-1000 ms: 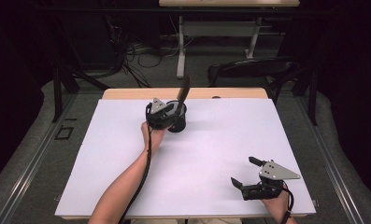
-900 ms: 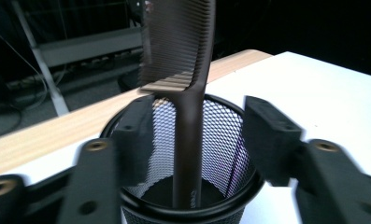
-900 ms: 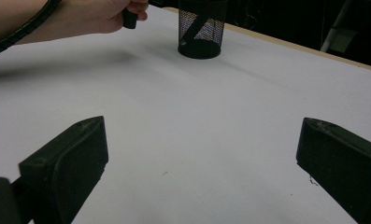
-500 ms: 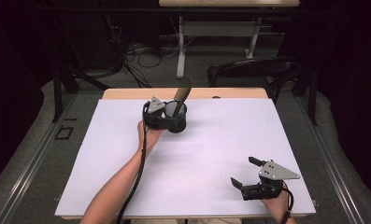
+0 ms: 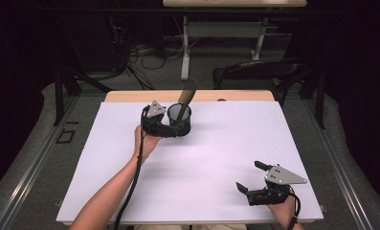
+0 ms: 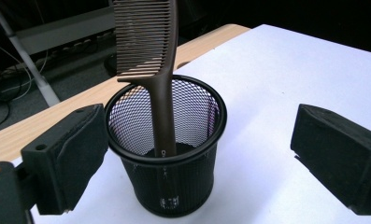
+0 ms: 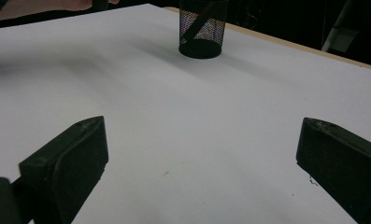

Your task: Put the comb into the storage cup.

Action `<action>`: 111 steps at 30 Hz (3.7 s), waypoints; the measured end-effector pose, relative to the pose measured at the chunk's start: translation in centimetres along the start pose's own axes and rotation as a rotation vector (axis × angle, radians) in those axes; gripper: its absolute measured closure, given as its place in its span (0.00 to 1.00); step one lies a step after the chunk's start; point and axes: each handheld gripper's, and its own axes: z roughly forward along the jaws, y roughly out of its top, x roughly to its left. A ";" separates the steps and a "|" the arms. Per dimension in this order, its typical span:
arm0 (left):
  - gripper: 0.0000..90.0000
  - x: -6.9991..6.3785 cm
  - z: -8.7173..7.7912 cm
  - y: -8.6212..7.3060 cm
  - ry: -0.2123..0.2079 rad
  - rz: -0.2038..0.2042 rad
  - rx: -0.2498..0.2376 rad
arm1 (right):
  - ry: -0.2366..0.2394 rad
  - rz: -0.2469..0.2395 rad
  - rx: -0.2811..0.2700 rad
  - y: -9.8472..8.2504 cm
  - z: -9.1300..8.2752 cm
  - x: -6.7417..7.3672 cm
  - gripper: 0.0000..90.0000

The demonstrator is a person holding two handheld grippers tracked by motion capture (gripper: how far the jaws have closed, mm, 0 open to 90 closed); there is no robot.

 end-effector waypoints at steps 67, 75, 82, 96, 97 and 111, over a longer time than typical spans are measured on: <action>0.00 -2.7 -10.6 -6.6 -0.007 0.003 0.153 | 0.011 0.001 0.008 0.0 0.1 0.1 0.02; 0.00 -3.2 -11.7 -7.4 -0.018 0.004 0.160 | 0.010 0.001 0.006 0.1 0.1 0.2 0.02; 0.00 -3.5 -12.5 -8.2 -0.019 0.002 0.164 | 0.012 0.000 0.006 0.1 0.1 0.2 0.02; 0.00 -4.0 -13.6 -9.8 -0.018 -0.024 0.161 | 0.010 0.000 0.009 0.1 0.1 0.2 0.02; 0.00 -4.1 -13.7 -9.8 -0.015 -0.026 0.162 | 0.010 0.001 0.010 0.1 0.1 0.2 0.02; 0.00 -4.1 -14.8 -11.3 -0.003 -0.047 0.151 | 0.015 0.001 0.014 0.1 0.1 0.3 0.02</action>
